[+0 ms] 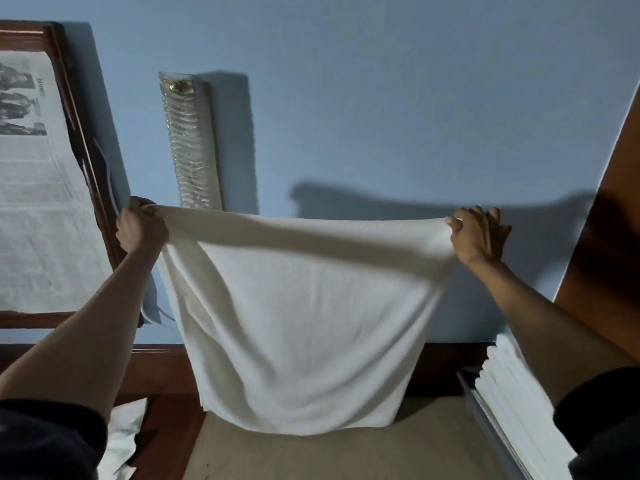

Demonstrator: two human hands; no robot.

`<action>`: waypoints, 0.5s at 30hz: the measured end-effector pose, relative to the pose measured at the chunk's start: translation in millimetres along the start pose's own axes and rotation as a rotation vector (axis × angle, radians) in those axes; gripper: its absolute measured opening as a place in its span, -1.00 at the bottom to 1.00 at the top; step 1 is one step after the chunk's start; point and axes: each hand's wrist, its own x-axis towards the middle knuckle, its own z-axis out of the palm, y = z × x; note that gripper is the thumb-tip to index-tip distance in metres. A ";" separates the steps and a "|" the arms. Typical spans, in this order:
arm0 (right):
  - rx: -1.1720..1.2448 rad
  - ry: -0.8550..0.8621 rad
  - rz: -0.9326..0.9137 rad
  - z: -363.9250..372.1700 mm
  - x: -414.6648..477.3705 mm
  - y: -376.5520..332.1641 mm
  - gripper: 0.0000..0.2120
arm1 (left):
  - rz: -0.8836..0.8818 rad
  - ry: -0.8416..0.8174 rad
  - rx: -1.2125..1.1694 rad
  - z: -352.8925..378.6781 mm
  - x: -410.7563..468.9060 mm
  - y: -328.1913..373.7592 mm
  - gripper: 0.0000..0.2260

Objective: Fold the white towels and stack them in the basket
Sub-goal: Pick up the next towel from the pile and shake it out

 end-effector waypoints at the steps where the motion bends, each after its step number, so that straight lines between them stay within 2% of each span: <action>1: 0.006 0.018 0.012 -3.4 -6.3 0.6 -0.79 | -0.001 0.001 -0.007 -4.8 -5.6 -0.9 -0.71; 7: -0.022 0.075 -0.015 -36.2 -30.2 20.5 -0.85 | -0.002 -0.010 0.012 -41.4 -42.6 12.3 -0.73; 10: 0.026 0.097 -0.006 -60.3 -38.4 31.8 -0.78 | 0.023 0.023 0.012 -63.7 -67.0 22.4 -0.73; 15: 0.313 0.072 0.107 -104.9 -61.5 55.7 -0.74 | 0.040 0.083 -0.023 -103.4 -111.7 34.7 -0.68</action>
